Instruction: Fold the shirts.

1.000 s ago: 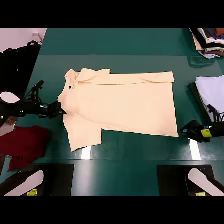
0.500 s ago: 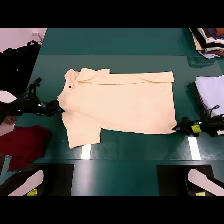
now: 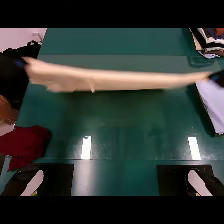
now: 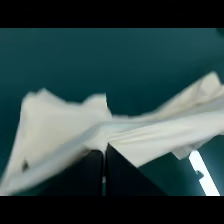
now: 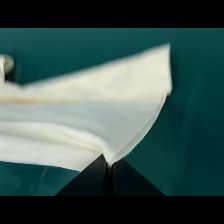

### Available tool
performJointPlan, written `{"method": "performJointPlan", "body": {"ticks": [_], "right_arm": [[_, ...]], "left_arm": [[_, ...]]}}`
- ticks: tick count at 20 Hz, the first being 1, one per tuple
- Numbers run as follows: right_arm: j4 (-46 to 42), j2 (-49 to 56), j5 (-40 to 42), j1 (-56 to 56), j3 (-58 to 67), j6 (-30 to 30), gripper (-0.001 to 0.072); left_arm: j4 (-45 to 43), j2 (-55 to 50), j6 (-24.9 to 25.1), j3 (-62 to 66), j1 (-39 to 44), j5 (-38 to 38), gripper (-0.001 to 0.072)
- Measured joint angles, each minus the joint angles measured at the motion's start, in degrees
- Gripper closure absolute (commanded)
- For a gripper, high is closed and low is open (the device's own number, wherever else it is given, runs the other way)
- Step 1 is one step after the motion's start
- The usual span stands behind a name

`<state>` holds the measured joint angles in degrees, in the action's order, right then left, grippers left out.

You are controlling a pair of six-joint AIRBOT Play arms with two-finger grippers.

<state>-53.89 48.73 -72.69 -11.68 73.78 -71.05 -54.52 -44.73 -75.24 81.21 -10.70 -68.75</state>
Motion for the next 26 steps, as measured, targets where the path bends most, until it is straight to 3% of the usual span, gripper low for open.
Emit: {"method": "performJointPlan", "body": {"ticks": [6,11,14,19,26], "right_arm": [[-5.75,-4.83,2.08,0.37,26.99,-2.36,0.0694],[-14.67,-1.99,-4.68,0.37,42.73,-6.25,0.0694],[-16.28,2.25,-9.11,0.39,44.00,-6.99,0.0694],[-17.57,13.14,-14.01,2.49,34.10,-7.28,0.0694],[-18.32,35.34,-12.04,8.26,25.68,-6.91,0.0694]], "left_arm": [[-0.02,1.36,-2.32,31.95,0.00,0.00,0.0682],[-0.31,1.29,-3.91,43.56,0.00,1.27,0.0682],[-0.42,0.94,-4.24,38.86,0.00,1.31,0.0683],[0.22,-4.46,-4.39,20.68,0.07,-1.31,0.0682],[2.38,-27.67,-1.77,6.05,0.35,0.61,0.0682]]}}
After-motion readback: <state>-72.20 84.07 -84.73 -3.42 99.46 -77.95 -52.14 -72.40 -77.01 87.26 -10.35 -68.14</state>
